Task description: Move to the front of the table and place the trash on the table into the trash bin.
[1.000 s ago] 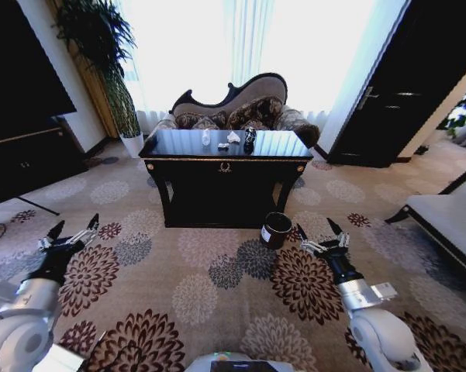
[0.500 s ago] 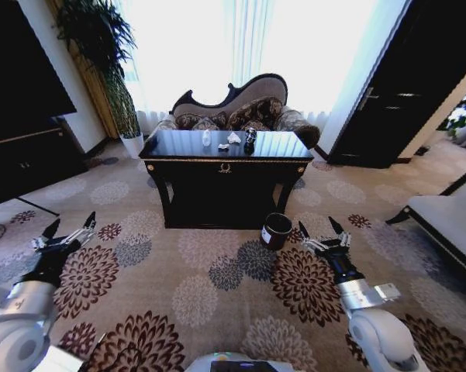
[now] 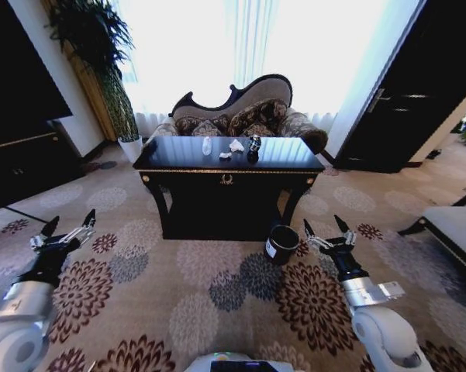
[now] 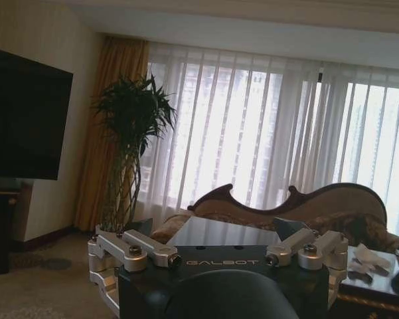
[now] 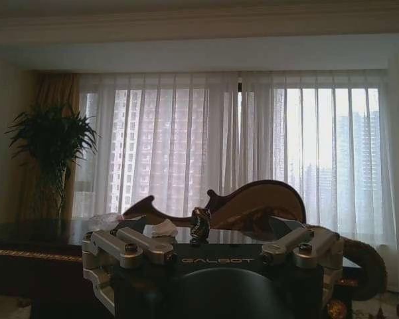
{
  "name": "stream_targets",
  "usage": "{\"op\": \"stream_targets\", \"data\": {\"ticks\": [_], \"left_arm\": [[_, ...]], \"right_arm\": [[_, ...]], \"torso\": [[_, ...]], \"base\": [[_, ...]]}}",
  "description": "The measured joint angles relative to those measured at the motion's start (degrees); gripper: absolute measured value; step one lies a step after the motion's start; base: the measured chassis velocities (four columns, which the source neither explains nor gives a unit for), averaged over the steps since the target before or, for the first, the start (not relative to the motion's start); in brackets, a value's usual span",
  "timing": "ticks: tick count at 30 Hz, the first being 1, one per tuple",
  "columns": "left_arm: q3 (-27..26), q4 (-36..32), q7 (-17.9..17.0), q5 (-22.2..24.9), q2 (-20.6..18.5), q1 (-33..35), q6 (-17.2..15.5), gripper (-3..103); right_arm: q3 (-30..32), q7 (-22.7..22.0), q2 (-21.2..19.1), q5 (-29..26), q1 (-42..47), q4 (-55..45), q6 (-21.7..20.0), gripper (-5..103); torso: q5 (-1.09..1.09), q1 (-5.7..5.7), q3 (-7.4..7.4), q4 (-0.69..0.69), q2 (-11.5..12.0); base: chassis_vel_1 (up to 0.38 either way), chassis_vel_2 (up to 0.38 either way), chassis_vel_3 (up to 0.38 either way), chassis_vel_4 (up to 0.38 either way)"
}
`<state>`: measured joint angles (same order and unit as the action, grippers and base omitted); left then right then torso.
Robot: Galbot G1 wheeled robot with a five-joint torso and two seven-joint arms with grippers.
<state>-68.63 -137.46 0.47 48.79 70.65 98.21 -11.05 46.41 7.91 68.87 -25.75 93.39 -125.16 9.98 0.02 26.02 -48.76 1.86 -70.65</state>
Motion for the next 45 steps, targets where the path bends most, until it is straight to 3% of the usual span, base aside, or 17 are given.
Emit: {"op": "stream_targets", "data": {"ticks": [22,45], "left_arm": [[-0.07,-1.68,0.16,1.38,1.16,0.28,0.13,100],[0.09,-1.32,0.38,0.92,1.30,0.31,0.16,100]], "right_arm": [[-0.20,0.05,-0.25,-0.20,-0.34,0.18,0.74,100],[-0.19,0.97,-0.01,-0.14,-0.36,-0.29,1.14,100]], "torso": [[0.00,0.04,-0.01,0.00,0.02],[0.00,0.00,0.00,0.00,0.00]], "base": [[-0.326,0.327,0.338,-0.326],[-0.032,0.029,0.024,-0.026]]}}
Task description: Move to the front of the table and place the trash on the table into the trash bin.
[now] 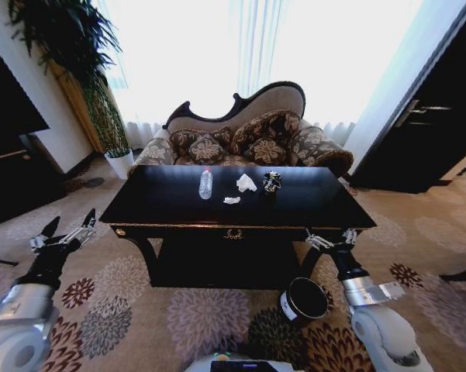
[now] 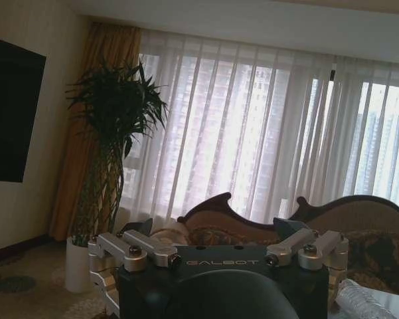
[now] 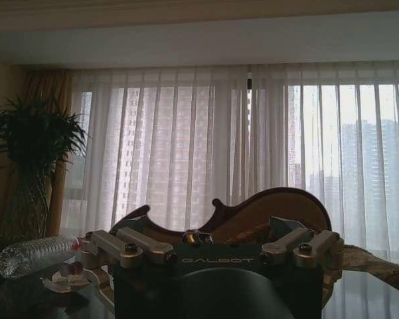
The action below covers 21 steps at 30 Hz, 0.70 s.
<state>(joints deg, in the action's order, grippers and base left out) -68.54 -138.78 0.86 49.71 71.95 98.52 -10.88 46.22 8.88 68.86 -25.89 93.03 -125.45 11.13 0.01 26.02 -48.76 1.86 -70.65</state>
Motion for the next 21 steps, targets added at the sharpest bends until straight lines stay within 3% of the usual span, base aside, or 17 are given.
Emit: {"op": "stream_targets", "data": {"ticks": [21], "left_arm": [[0.41,-0.91,0.02,-0.64,0.27,0.37,0.30,100]], "right_arm": [[-0.38,0.70,0.21,-0.14,-0.19,0.20,1.68,100]], "torso": [[0.00,0.10,-0.03,0.00,0.04]], "base": [[-0.127,0.119,0.120,-0.124]]}}
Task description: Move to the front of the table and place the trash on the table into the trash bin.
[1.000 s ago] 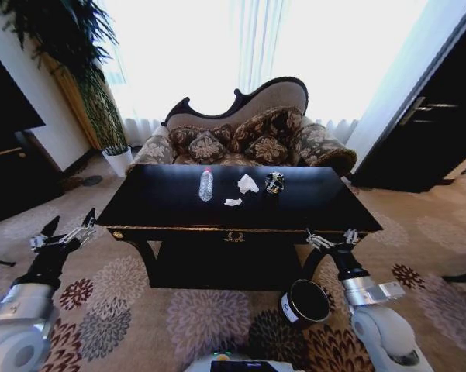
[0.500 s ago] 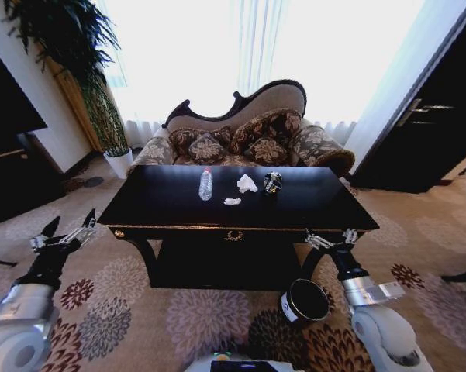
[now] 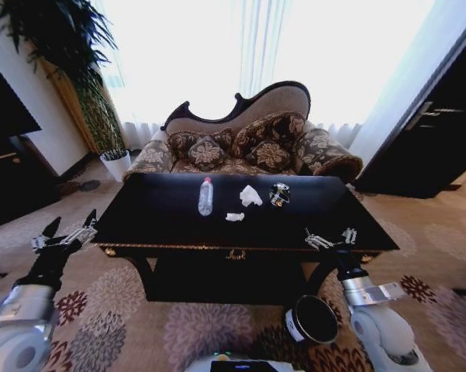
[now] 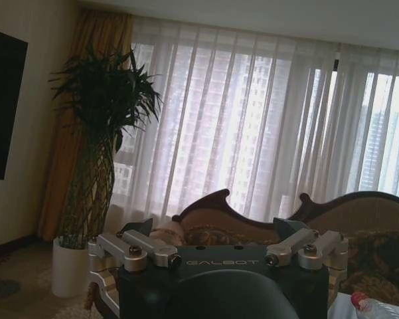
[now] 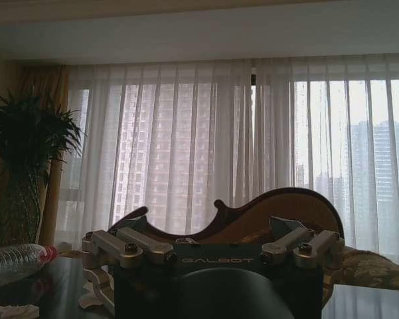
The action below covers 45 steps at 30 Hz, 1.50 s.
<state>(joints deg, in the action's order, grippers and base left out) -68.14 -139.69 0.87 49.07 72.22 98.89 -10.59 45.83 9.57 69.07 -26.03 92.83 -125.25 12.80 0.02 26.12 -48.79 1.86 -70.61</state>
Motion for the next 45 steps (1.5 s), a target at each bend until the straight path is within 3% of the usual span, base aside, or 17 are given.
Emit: {"op": "stream_targets", "data": {"ticks": [11,18,20,23,24,29,32,36,40,41,42,44,45], "left_arm": [[0.78,-2.45,-3.71,1.58,-4.35,-1.15,-0.65,100],[0.33,-1.64,-5.76,8.12,-12.43,-4.71,-4.28,100],[0.31,1.98,-5.81,10.06,-16.97,-6.57,-4.90,100],[0.68,4.78,-6.24,11.29,-20.30,-8.11,-5.14,100],[1.52,7.21,-8.59,13.83,-23.21,-10.22,-5.88,100],[4.21,10.51,-12.86,18.24,-26.93,-15.07,-8.56,100],[5.65,11.94,-13.06,18.93,-28.42,-16.70,-9.42,100],[11.97,18.86,-12.21,21.56,-33.89,-22.88,-10.10,100],[14.74,22.13,-11.38,22.51,-35.86,-26.74,-9.93,100],[17.85,25.26,-10.99,23.05,-37.42,-31.03,-9.79,100],[26.56,30.75,-11.07,23.06,-38.18,-40.82,-9.81,100],[32.12,33.05,-12.06,22.70,-37.19,-46.24,-10.11,100],[32.12,33.05,-12.06,22.70,-37.19,-46.24,-10.11,100]], "right_arm": [[-1.65,0.53,0.65,0.66,-0.13,-1.10,0.02,100],[-3.52,1.20,-0.52,0.87,-1.01,-1.17,0.24,100],[-3.57,1.36,-0.93,1.03,-1.19,-0.54,0.63,100],[-3.69,1.50,-1.11,1.14,-1.35,-0.12,0.80,100],[-4.11,1.59,-1.19,1.41,-1.77,0.28,0.89,100],[-6.67,1.60,-0.27,3.19,-2.51,0.38,0.86,100],[-8.24,1.61,0.17,4.27,-2.60,0.34,0.81,100],[-10.16,1.80,0.37,5.79,-2.69,1.13,1.17,100],[-10.72,1.88,0.35,6.34,-3.00,1.75,1.30,100],[-11.38,1.93,0.40,6.90,-3.34,2.42,1.40,100],[-13.12,1.96,1.26,8.54,-4.18,3.84,1.45,100],[-14.01,1.96,1.84,9.63,-4.52,4.47,1.45,100],[-14.01,1.96,1.84,9.63,-4.52,4.47,1.45,100]], "torso": [[0.00,-0.20,0.06,0.00,-0.09],[0.00,-0.07,0.02,-0.01,-0.03],[0.02,-0.09,0.02,-0.01,-0.03],[0.00,-0.13,0.04,0.00,-0.04],[0.01,-0.13,0.04,0.00,-0.05],[0.00,-0.11,0.03,0.00,-0.04],[0.00,-0.10,0.03,-0.01,-0.04],[0.00,-0.12,0.04,-0.01,-0.04],[0.02,-0.12,0.03,-0.01,-0.04],[0.00,-0.11,0.03,0.00,-0.04],[0.00,-0.11,0.03,-0.01,-0.04],[-0.02,-0.11,0.03,-0.01,-0.04],[-0.02,-0.11,0.03,-0.01,-0.04]], "base": [[0.010,-0.008,-0.007,0.009],[0.000,0.000,0.000,0.000],[0.000,0.000,0.000,0.000],[0.000,0.000,0.000,0.000],[0.000,0.000,0.000,0.000],[0.000,0.000,0.000,0.000],[0.000,0.000,0.000,0.000],[0.000,0.000,0.000,0.000],[0.000,0.000,0.000,0.000],[0.000,0.000,0.000,0.000],[0.000,0.000,0.000,0.000],[0.000,0.000,0.000,0.000],[0.000,0.000,0.000,0.000]]}}
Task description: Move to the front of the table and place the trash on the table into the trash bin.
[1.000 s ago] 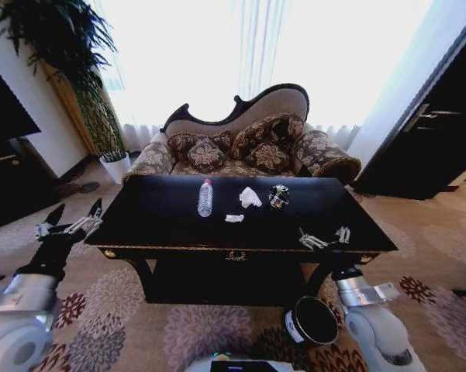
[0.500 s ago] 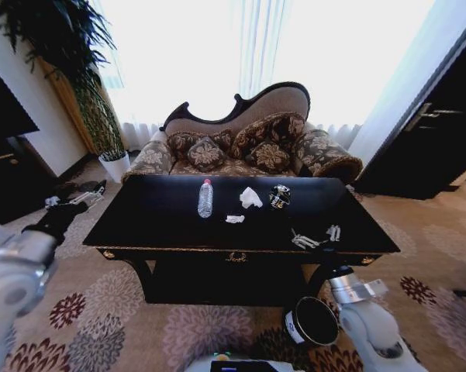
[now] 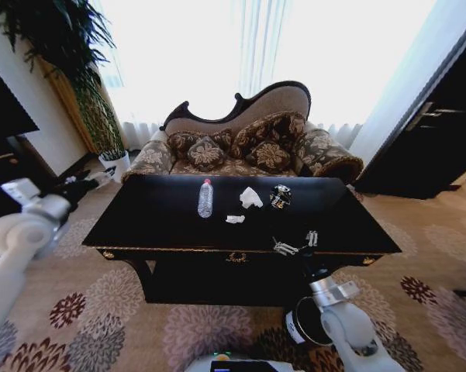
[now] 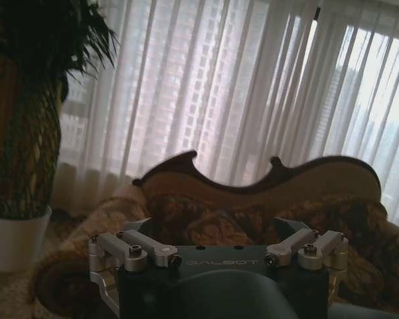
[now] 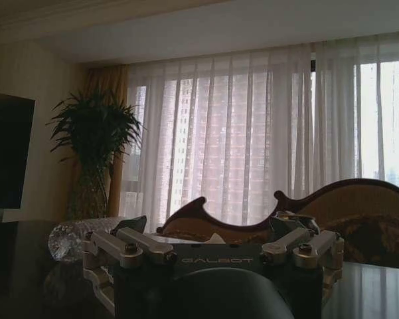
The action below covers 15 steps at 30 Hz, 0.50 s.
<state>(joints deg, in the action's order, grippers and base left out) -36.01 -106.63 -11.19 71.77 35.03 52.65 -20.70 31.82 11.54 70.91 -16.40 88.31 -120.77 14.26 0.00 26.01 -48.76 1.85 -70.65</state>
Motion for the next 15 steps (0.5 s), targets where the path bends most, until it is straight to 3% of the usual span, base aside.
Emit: {"op": "stream_targets", "data": {"ticks": [2,5,6,15], "left_arm": [[6.10,1.79,-2.26,-0.59,2.43,-6.55,-0.67,100],[8.53,1.90,-3.76,-0.73,4.10,-9.29,-1.26,100],[11.23,1.02,-5.12,-1.03,6.57,-11.45,-2.03,100],[19.53,-5.18,-4.83,-4.35,14.96,-13.62,-3.64,100]], "right_arm": [[-0.69,0.00,0.29,1.01,-0.32,0.78,-0.06,100],[-0.84,0.00,0.20,1.41,-0.47,1.28,-0.17,100],[-0.88,0.01,-0.06,1.75,-0.73,1.87,-0.34,100],[-2.64,0.28,0.62,4.13,-1.98,3.55,-0.89,100]], "torso": [[0.03,0.00,0.00,0.02,0.00],[0.00,0.00,0.00,0.02,0.00],[0.01,0.01,-0.01,0.02,0.01],[0.00,-0.01,0.01,0.00,-0.01]], "base": [[0.000,0.000,0.000,0.000],[0.000,0.000,0.000,0.000],[0.000,0.000,0.000,0.000],[0.000,0.000,0.000,0.000]]}}
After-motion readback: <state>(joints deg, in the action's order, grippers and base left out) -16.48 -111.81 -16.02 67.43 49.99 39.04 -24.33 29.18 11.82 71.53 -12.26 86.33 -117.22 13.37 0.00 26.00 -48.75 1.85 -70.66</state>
